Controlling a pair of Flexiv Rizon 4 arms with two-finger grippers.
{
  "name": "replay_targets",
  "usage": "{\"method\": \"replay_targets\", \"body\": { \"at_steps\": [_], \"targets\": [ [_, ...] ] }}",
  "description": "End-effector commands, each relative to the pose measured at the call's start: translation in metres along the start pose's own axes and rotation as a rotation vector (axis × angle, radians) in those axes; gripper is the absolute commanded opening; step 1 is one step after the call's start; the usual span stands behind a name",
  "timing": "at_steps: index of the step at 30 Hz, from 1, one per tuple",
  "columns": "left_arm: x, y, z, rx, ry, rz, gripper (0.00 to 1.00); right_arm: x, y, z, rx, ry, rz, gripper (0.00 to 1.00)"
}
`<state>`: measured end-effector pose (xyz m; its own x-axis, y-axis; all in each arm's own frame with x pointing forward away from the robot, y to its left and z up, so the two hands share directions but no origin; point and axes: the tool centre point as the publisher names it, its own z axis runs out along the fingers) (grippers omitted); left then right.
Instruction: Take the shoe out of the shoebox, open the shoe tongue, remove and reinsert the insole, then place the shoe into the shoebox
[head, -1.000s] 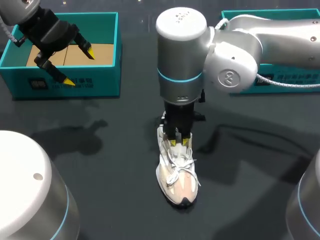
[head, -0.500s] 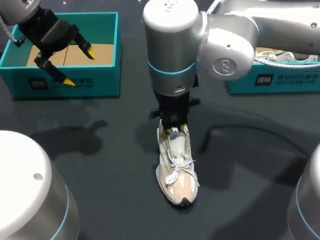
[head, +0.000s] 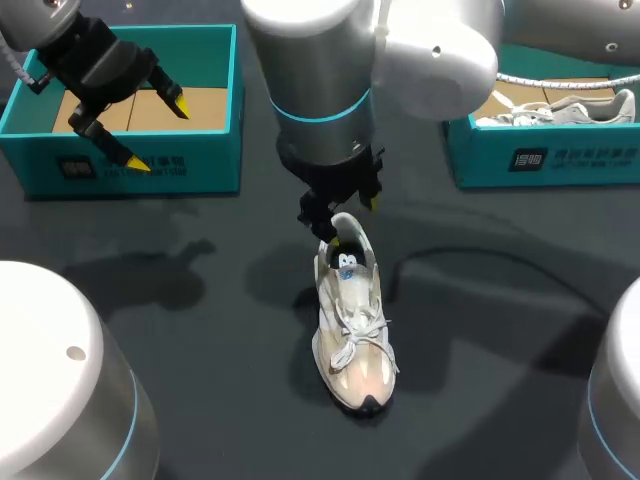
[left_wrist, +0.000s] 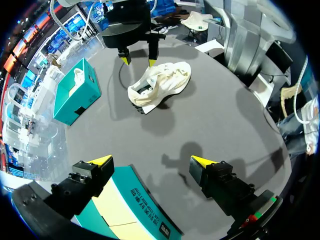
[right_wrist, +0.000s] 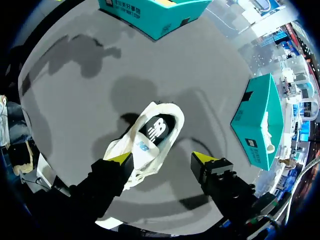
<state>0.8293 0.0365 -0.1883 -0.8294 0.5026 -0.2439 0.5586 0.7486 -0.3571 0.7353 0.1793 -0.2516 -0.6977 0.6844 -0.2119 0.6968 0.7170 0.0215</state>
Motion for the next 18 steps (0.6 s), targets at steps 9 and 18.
{"method": "replay_targets", "body": {
  "at_steps": [9,18],
  "targets": [
    [0.0,0.0,0.0,-0.002,0.002,0.001,1.0,-0.011,-0.003,0.005,-0.093,0.121,-0.443,1.0],
    [0.0,0.0,0.0,-0.002,0.002,0.001,1.0,-0.009,0.01,0.005,-0.015,0.043,-0.56,1.0]
  ]
}}
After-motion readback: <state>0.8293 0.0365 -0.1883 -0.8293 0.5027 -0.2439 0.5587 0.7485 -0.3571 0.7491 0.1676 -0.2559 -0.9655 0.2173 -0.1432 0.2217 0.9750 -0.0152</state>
